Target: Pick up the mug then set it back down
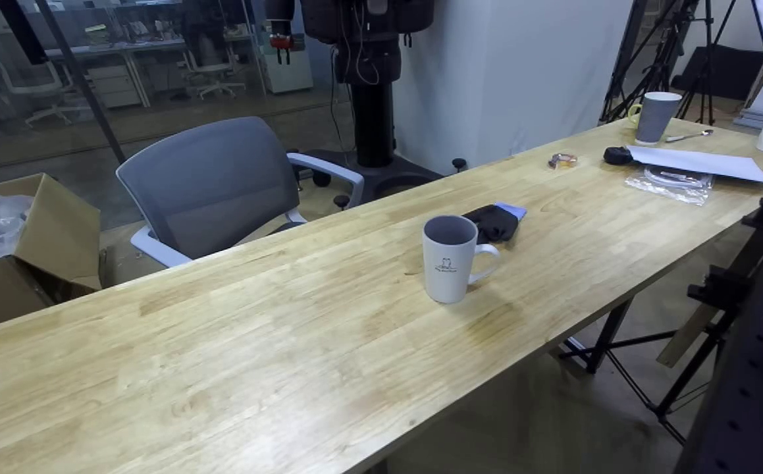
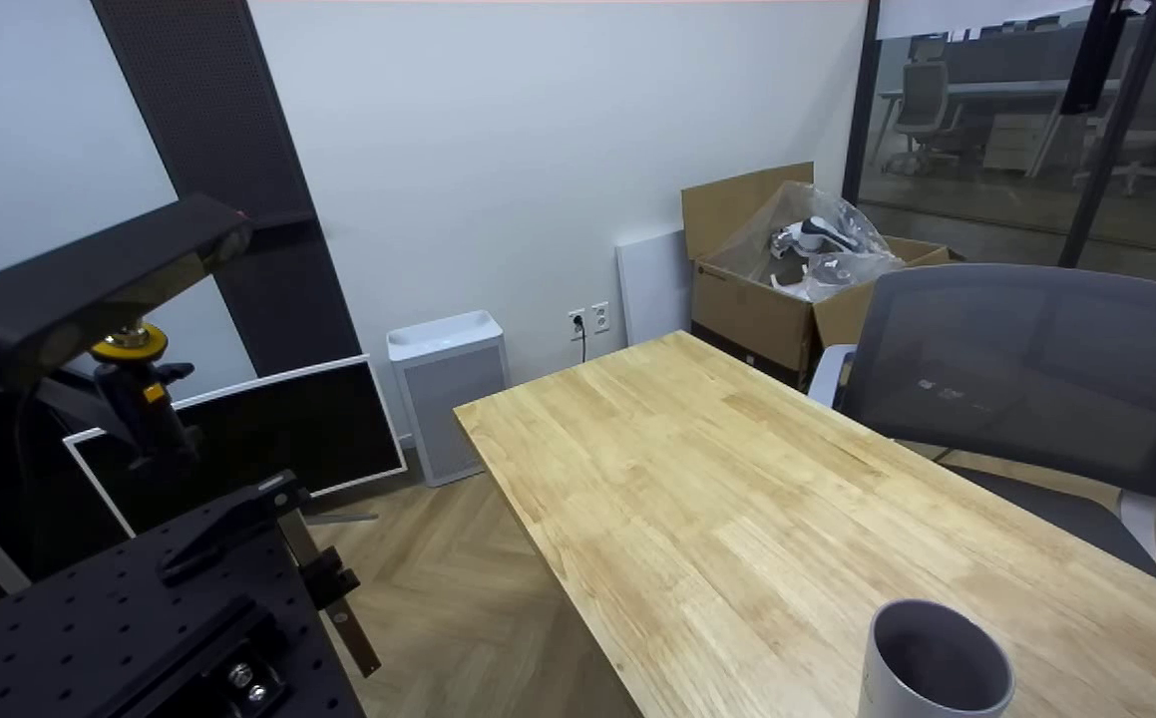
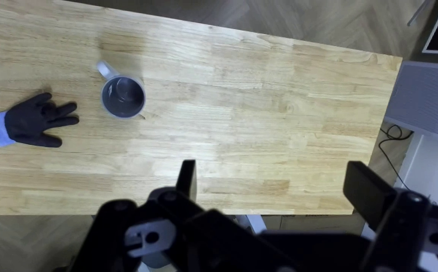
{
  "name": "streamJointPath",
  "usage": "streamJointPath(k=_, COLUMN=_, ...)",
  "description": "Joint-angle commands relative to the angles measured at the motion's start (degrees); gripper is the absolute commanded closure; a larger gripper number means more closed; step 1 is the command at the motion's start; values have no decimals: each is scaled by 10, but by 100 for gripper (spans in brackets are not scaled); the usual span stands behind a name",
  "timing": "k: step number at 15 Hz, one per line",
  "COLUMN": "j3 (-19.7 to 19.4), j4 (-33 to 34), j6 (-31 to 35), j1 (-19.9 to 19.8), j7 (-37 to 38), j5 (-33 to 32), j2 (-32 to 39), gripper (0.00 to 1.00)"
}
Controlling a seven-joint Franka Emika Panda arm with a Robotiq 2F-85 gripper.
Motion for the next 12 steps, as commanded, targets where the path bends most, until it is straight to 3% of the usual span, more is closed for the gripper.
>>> streamJointPath(k=1, j3=3, j4=-10, j6=7, j1=-10, j7=11, j5=-39, j2=12, gripper=0)
streamJointPath(k=7, j3=5, j4=-23, j6=51, j1=-24, j7=30, j5=-116, j2=39, gripper=0)
streamJointPath(k=12, j3=2, j4=-23, j6=86, j1=-27, j7=36, j5=-119, j2=63, gripper=0)
